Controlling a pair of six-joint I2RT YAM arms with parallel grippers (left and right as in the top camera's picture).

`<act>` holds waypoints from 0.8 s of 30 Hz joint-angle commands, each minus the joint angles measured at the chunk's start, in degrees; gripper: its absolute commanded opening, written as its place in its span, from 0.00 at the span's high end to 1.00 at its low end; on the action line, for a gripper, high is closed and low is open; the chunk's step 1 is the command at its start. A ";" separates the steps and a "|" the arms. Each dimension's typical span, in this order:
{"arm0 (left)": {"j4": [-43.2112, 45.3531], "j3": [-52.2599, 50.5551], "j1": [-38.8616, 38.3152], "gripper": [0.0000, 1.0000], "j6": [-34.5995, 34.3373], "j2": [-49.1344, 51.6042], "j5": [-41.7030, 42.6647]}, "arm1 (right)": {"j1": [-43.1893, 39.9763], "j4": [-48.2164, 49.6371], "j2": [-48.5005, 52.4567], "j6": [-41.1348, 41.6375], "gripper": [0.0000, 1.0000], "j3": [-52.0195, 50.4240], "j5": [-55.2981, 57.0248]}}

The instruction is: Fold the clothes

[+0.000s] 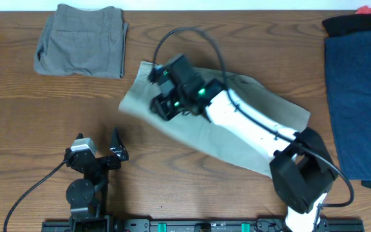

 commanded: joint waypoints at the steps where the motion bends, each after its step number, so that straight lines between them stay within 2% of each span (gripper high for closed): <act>1: -1.09 -1.51 -0.22 0.02 0.74 -0.39 -0.24 | 0.57 -0.24 -1.55 2.12 0.46 0.04 -0.81; 7: -1.09 -1.51 -0.22 0.02 0.76 -0.39 -0.22 | -3.19 -4.83 -4.35 3.58 0.50 0.17 1.01; 11: -1.09 -1.51 -0.22 0.02 0.76 -0.39 -0.24 | -9.97 -11.43 -8.26 6.97 0.48 0.17 9.16; 13: -1.09 -1.51 -0.22 0.02 0.74 -0.39 -0.24 | -14.03 -14.95 -9.84 8.02 0.36 0.17 11.91; 16: -1.09 -1.51 -0.22 0.02 0.76 -0.39 -0.24 | -20.63 -21.46 -11.10 8.11 0.33 0.17 13.62; 18: -1.09 -1.51 -0.22 0.02 0.74 -0.39 -0.22 | -24.30 -25.42 -11.08 8.11 0.19 0.15 13.55; 19: -1.09 -1.51 -0.22 0.02 0.74 -0.39 -0.22 | -26.23 -27.82 -11.02 8.11 0.06 0.13 13.55; 20: -1.09 -1.51 -0.22 0.02 0.74 -0.39 -0.22 | -27.96 -30.49 -10.95 8.09 0.01 0.09 13.57; 22: -1.09 -1.51 -0.22 0.02 0.74 -0.39 -0.22 | -30.88 -35.76 -10.95 7.89 0.02 -0.11 13.84; 24: -1.09 -1.51 -0.22 0.02 0.74 -0.39 -0.24 | -32.87 -38.99 -10.95 7.91 0.14 -0.50 14.91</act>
